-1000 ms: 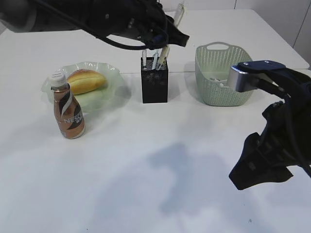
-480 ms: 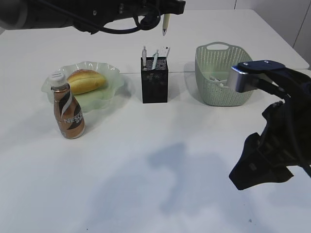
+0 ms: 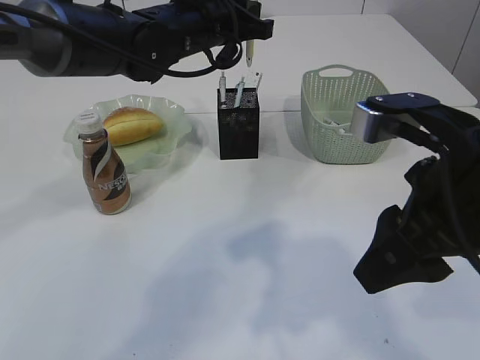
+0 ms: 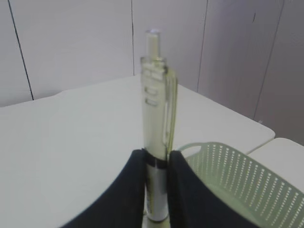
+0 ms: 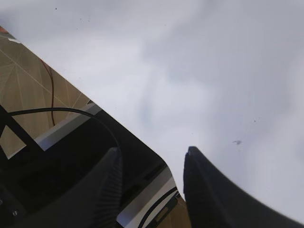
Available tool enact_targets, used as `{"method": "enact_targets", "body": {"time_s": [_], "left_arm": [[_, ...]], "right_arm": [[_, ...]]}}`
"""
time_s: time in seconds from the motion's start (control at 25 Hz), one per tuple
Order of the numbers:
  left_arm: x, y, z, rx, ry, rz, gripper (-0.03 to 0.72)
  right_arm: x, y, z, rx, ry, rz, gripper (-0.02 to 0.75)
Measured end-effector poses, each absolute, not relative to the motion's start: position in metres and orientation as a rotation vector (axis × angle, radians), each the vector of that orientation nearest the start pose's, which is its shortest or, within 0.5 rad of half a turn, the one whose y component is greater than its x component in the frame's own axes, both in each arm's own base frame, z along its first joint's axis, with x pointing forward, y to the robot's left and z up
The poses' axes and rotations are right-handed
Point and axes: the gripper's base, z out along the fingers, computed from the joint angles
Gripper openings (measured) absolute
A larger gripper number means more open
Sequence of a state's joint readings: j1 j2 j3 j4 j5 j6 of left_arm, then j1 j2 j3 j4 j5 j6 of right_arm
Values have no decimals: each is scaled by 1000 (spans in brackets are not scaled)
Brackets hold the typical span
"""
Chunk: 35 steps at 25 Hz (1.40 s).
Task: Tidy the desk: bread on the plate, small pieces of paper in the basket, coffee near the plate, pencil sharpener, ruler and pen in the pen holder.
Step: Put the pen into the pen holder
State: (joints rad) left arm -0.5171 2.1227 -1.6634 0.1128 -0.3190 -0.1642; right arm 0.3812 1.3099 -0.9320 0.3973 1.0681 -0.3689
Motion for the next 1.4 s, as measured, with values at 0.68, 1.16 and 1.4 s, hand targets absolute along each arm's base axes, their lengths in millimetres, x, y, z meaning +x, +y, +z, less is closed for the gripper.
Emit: {"method": "enact_targets", "body": {"time_s": [0.68,1.16,1.4], "left_arm": [[463,-251,223,335,1598,-484,67],[475,-239,199,268,1622,-476,69],[477,-240,183,273,1648,-471,71]], "right_arm": [[204,115,272,-847,2759,539,351],[204,115,272,-850,2758,538,351],[204,115,272,-850,2758,538,351]]}}
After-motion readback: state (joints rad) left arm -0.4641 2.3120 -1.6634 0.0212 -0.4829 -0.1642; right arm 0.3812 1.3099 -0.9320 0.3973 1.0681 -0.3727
